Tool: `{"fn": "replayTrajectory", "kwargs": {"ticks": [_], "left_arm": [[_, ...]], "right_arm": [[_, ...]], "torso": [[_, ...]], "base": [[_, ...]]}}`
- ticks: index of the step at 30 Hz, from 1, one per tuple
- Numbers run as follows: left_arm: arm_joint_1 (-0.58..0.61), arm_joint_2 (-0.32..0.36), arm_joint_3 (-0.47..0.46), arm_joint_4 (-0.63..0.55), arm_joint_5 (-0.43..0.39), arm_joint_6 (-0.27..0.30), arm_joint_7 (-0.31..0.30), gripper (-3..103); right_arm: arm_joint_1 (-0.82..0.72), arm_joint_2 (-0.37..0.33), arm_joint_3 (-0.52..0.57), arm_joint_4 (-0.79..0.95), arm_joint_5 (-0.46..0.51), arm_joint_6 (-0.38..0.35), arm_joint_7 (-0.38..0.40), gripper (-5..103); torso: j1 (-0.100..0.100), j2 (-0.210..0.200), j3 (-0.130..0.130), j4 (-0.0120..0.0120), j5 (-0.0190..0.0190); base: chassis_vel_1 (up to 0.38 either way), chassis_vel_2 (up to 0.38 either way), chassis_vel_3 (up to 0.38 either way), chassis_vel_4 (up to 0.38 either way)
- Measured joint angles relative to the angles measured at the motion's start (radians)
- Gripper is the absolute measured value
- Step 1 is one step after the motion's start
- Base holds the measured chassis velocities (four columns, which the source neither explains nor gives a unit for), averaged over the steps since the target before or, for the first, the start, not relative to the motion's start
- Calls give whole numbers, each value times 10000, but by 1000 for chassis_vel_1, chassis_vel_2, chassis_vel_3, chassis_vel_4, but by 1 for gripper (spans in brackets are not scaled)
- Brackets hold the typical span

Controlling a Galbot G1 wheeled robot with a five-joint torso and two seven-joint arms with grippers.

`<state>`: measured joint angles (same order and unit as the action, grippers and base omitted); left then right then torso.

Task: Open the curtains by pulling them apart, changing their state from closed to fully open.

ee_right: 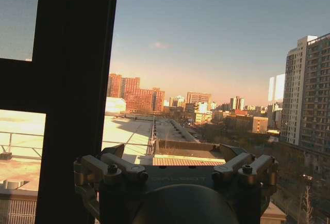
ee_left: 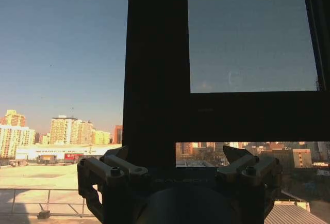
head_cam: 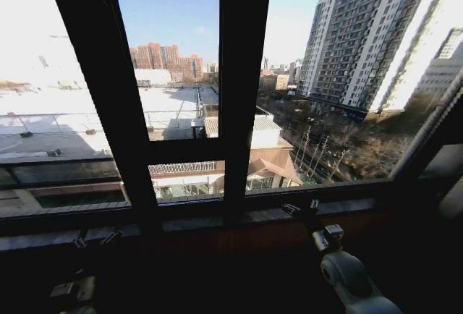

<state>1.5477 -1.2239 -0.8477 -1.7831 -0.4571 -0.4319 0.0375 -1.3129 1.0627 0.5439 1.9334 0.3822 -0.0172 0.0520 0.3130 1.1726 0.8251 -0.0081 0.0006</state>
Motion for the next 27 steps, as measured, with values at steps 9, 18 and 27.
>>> {"fn": "replayTrajectory", "kwargs": {"ticks": [9, 18, 27], "left_arm": [[-1, 2, -4, 1, 0, 0, -3, 100], [0, 4, -9, 1, 0, 0, -10, 100], [0, 0, 0, 1, 1, -1, -6, 100]], "right_arm": [[0, 4, -3, 0, 0, 0, -1, 100], [0, 4, -4, 0, 0, 0, -2, 100], [0, 1, -1, 0, 0, 0, -1, 100]], "torso": [[1, 1, 0, 8, -19], [1, 1, 0, 1, 0], [0, 1, 0, 2, -5]], "base": [[-23, -37, 24, 6], [-16, -11, 15, 13], [-154, -150, 141, 157]]}}
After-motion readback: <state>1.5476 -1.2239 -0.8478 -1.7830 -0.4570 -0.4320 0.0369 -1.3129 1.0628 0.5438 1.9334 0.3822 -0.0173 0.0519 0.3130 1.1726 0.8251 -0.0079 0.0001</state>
